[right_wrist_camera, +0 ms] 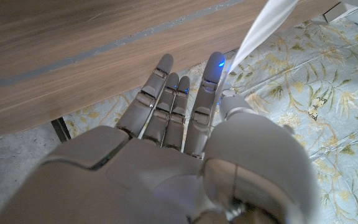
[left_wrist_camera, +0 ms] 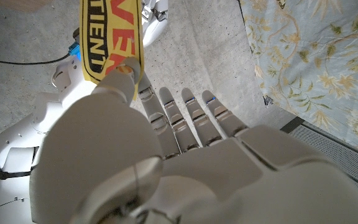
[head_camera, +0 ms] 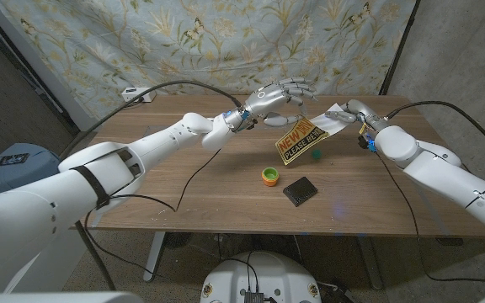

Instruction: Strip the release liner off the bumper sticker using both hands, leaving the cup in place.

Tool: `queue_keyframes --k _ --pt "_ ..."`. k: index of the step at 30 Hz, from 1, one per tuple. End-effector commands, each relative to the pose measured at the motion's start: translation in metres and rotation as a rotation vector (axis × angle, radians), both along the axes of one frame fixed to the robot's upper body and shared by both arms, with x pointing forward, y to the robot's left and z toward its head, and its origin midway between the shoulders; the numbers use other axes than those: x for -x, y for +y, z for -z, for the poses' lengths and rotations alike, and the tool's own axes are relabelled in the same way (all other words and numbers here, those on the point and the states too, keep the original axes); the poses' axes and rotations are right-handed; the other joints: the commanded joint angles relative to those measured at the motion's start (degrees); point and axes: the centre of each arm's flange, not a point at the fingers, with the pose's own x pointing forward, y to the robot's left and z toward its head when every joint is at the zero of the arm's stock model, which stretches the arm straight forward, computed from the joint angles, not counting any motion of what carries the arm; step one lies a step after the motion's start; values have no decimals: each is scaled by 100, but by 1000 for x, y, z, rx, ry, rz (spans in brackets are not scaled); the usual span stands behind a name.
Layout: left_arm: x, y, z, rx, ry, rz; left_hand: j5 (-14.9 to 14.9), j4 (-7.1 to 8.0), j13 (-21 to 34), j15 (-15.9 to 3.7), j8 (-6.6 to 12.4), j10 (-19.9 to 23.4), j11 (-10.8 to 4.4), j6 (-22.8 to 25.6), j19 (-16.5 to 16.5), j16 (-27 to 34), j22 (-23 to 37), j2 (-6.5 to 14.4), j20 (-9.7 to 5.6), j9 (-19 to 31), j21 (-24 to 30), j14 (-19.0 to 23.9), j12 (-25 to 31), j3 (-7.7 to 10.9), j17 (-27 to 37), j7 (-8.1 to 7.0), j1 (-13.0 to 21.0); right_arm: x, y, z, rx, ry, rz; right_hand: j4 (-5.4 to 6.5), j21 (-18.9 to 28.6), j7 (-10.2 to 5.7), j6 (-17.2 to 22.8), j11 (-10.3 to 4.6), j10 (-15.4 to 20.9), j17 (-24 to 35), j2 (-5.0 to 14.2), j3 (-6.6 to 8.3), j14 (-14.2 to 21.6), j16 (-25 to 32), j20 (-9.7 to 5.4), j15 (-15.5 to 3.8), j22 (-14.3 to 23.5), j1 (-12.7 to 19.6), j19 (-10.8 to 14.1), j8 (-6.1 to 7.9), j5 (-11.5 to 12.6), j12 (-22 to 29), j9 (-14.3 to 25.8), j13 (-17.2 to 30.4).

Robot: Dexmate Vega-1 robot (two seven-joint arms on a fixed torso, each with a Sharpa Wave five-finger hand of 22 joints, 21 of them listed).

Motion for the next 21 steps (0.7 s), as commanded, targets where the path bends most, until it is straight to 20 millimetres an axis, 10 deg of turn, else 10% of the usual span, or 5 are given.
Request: queue_keyframes --k 1,21 --pt "1 3 -1 9 8 5 -14 -2 30 -98 497 13 -5 41 -21 6 17 26 9 149 -20 -56 -16 40 1 -24 -33 -1 -10 -5 -1 -9 23 17 -3 16 -3 11 43 17 0 -13 80 -25 -29 -152 21 75 67 28 21 -14 -3 23" --pt "6 15 -2 84 42 9 -20 -7 39 -113 524 20 -5 42 -27 7 18 22 -6 155 -19 -51 -25 51 -1 -44 -36 2 -20 -11 11 -17 44 28 -7 10 -27 -6 74 13 -1 -24 104 -53 -40 -173 21 77 71 49 30 -31 -10 43"
